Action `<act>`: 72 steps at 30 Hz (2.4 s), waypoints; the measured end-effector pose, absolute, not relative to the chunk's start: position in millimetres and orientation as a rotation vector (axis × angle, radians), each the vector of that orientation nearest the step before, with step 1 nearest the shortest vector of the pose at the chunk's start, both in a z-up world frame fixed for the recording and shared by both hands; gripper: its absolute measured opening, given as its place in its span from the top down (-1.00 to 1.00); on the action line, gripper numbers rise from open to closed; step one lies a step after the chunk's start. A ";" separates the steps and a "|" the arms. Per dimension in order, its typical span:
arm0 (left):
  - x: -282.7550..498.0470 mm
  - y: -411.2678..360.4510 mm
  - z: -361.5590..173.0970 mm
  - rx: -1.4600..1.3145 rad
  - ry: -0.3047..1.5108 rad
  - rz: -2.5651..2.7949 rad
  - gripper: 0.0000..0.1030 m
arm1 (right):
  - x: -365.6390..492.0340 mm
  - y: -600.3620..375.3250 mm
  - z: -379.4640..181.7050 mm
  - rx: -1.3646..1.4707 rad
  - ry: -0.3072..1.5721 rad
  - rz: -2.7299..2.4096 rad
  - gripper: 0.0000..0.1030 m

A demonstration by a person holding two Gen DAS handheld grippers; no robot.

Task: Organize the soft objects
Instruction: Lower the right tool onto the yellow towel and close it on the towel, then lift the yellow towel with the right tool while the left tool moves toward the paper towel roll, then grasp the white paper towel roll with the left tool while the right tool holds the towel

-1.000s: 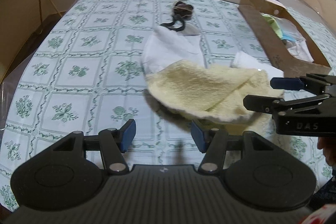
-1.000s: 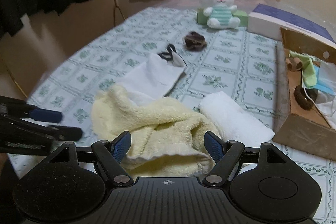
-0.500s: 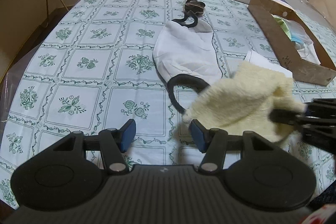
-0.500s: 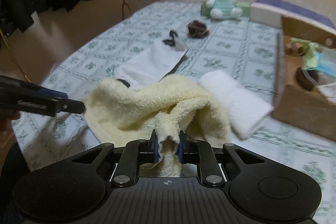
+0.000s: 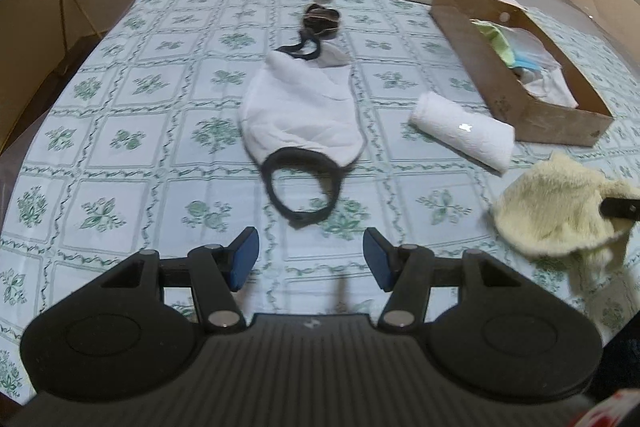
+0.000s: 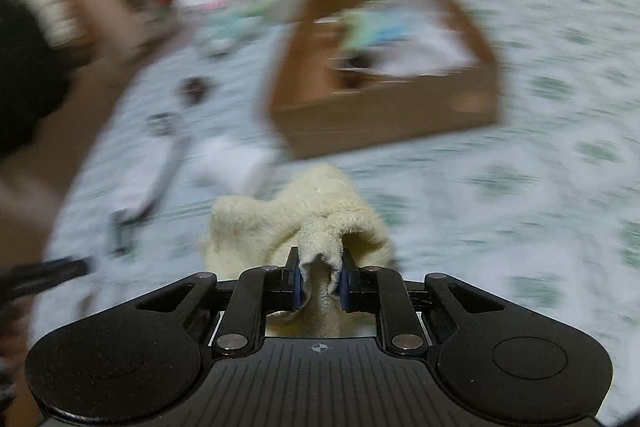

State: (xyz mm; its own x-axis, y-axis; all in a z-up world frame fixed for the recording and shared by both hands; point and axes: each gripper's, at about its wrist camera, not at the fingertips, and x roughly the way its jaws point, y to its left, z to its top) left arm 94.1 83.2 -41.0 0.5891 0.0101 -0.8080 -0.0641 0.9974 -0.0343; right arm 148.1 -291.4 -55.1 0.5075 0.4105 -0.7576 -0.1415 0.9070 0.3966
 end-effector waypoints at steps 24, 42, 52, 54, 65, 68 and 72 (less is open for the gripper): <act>126.7 4.5 -47.1 0.025 0.962 -0.144 -0.05 | 128.8 -248.6 -54.5 0.056 0.866 0.243 -0.66; 147.9 -0.6 -52.0 0.032 0.971 -0.144 -0.05 | 161.7 -228.5 -92.3 0.210 0.869 0.134 -0.79; 169.4 -24.9 -55.5 0.060 0.944 -0.213 -0.05 | 156.6 -244.4 -89.6 0.160 0.865 0.202 0.19; 175.2 -35.3 -58.1 0.075 0.939 -0.232 -0.05 | 156.7 -253.7 -86.7 0.167 0.864 0.181 0.19; 209.5 -80.1 -93.1 0.163 0.961 -0.206 -0.05 | 168.0 -300.8 -81.3 0.270 0.870 0.102 0.18; 209.4 -69.3 -95.4 0.150 0.967 -0.181 -0.05 | 169.9 -306.1 -84.4 0.288 0.879 0.102 0.18; 205.1 -42.0 -94.3 0.136 0.969 -0.113 -0.05 | 171.8 -308.3 -86.4 0.301 0.884 0.103 0.18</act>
State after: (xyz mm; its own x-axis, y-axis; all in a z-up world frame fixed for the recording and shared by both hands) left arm 205.1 -42.0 -94.3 0.5617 -0.0346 -0.8266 0.1562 0.9856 0.0650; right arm 171.8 -308.3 -86.4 0.6321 0.2118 -0.7454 0.0356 0.9530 0.3009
